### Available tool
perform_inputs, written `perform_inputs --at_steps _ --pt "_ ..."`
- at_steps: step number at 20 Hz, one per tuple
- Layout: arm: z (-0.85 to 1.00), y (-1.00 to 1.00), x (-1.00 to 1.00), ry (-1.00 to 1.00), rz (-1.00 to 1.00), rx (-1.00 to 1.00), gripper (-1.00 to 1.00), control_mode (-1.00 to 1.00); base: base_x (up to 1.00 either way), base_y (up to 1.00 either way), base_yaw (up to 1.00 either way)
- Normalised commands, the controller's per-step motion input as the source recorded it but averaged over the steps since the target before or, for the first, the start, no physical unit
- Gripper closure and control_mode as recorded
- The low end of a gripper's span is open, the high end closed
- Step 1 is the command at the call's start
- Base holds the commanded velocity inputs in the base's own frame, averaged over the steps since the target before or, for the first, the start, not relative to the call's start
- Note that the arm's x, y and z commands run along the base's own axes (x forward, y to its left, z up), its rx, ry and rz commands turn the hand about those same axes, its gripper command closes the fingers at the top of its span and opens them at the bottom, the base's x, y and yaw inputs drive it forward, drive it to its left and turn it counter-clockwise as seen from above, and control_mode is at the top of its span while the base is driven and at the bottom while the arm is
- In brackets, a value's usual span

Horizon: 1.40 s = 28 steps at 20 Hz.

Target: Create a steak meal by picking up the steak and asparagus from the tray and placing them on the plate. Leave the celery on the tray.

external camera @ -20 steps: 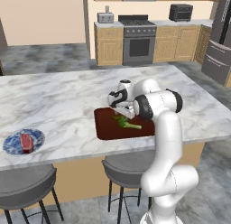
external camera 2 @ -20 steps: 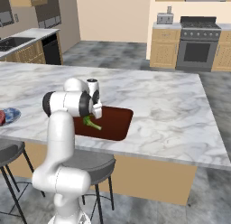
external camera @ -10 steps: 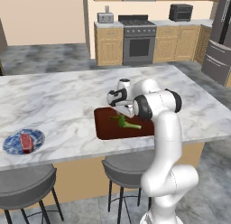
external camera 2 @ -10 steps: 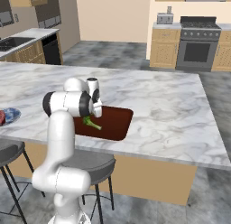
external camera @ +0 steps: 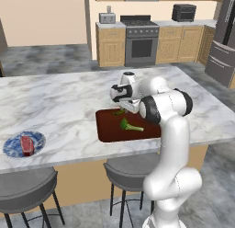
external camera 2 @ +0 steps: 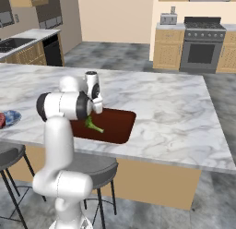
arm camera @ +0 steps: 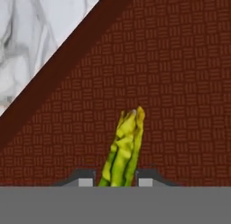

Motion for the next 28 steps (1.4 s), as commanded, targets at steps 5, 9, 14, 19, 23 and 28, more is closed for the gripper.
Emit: perform_inputs --at_steps 5,9,14,19,23,28 --pt "0.89 0.35 -0.36 -0.1 0.0 0.0 1.0 -1.0 0.0 0.0 0.0" --pt "0.47 0.73 -0.52 -0.04 0.1 0.0 1.0 -1.0 0.0 0.0 0.0" --pt "0.27 0.91 -0.6 0.0 0.2 0.0 1.0 -1.0 0.0 0.0 0.0" --pt "0.38 0.84 -0.56 0.0 0.22 0.0 1.0 -1.0 0.0 0.0 0.0" --pt "0.2 0.96 -0.43 0.0 0.23 -0.01 1.0 -1.0 0.0 0.0 0.0" --pt "0.0 0.98 -0.17 0.0 0.25 -0.04 1.0 -1.0 0.0 0.0 0.0"
